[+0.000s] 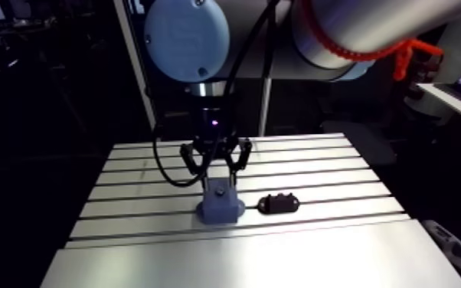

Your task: Pick up the M10 bolt and insert it into the hex recess until seated.

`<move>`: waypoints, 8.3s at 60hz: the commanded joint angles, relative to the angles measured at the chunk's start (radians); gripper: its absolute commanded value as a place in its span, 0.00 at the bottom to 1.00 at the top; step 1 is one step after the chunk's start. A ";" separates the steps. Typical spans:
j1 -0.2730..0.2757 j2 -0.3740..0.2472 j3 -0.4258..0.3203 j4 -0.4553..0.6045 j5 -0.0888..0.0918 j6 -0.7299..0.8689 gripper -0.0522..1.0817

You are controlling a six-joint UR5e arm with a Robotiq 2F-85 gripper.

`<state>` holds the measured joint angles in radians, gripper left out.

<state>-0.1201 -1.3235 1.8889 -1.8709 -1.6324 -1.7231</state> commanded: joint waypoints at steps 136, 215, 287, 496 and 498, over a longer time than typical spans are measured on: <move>0.023 -0.095 0.066 -0.170 -0.014 -0.189 0.16; 0.025 -0.058 0.091 -0.199 -0.014 -0.224 0.49; 0.020 -0.041 0.111 -0.241 -0.008 -0.186 0.50; 0.000 -0.041 0.121 -0.212 -0.001 -0.123 0.61; 0.002 -0.040 0.121 -0.212 -0.001 -0.123 0.62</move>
<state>-0.1187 -1.3645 2.0106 -2.0818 -1.6329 -1.8462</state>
